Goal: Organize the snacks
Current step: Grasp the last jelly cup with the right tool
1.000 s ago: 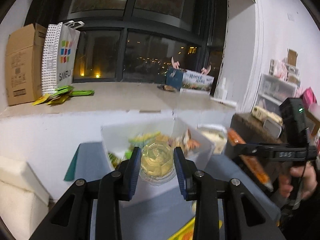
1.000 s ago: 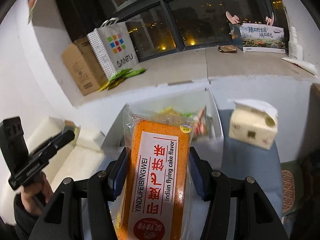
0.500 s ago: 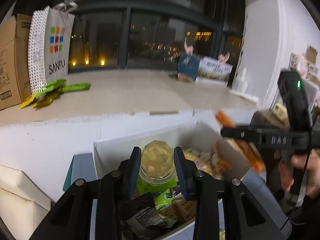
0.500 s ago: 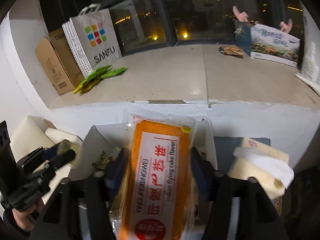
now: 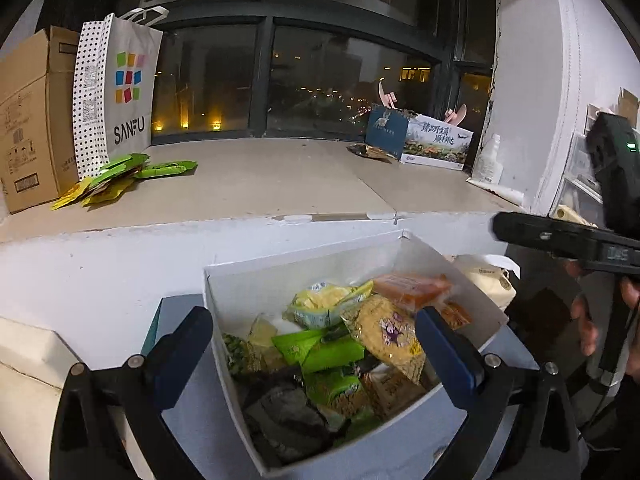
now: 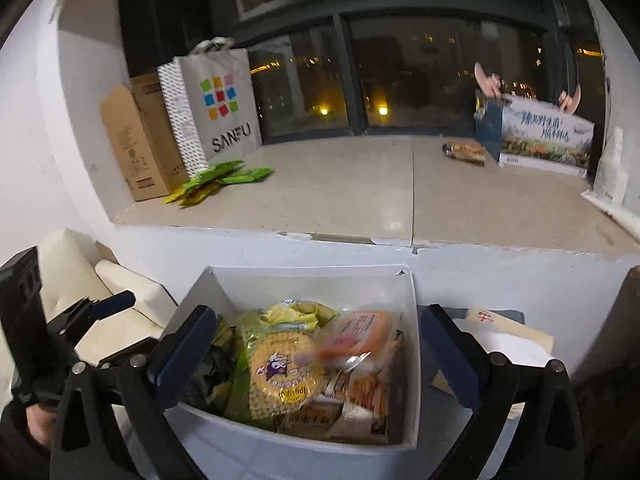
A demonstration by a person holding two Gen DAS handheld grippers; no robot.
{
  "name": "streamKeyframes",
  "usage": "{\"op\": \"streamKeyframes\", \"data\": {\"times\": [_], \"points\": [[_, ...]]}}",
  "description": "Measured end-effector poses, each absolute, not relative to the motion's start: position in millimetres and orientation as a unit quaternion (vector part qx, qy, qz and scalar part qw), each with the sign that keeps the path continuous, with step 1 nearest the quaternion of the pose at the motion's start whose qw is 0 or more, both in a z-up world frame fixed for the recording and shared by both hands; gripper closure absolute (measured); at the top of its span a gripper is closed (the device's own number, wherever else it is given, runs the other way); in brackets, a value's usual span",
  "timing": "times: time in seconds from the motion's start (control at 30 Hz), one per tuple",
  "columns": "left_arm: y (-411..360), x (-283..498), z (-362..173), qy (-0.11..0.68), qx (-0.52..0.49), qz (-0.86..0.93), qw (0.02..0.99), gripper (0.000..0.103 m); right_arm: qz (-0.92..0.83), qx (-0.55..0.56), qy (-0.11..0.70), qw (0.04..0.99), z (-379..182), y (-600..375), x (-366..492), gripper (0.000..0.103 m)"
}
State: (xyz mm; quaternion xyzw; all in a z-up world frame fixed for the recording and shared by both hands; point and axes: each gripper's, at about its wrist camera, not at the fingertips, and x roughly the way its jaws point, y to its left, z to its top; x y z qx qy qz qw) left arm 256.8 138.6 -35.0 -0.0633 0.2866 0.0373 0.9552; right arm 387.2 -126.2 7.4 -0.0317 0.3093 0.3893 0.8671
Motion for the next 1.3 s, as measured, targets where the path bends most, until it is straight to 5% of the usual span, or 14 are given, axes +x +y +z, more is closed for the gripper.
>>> {"op": "streamKeyframes", "data": {"times": [0.3, 0.63, 1.3], "points": [[109.3, 182.8, -22.0, 0.257, -0.044, 0.015, 0.965, 0.0, 0.428, -0.037, 0.253, 0.867, 9.9, -184.0, 294.0, 0.0], [64.3, 87.0, -46.6, 0.253, -0.079, -0.025, 0.964, 0.0, 0.436, -0.017, 0.325, 0.839, -75.3, -237.1, 217.7, 0.0], [25.2, 44.8, -89.3, 0.299, -0.053, -0.071, 0.95, 0.0, 0.403, -0.098, 0.421, 0.806, -159.0, -146.2, 252.1, 0.0]]}}
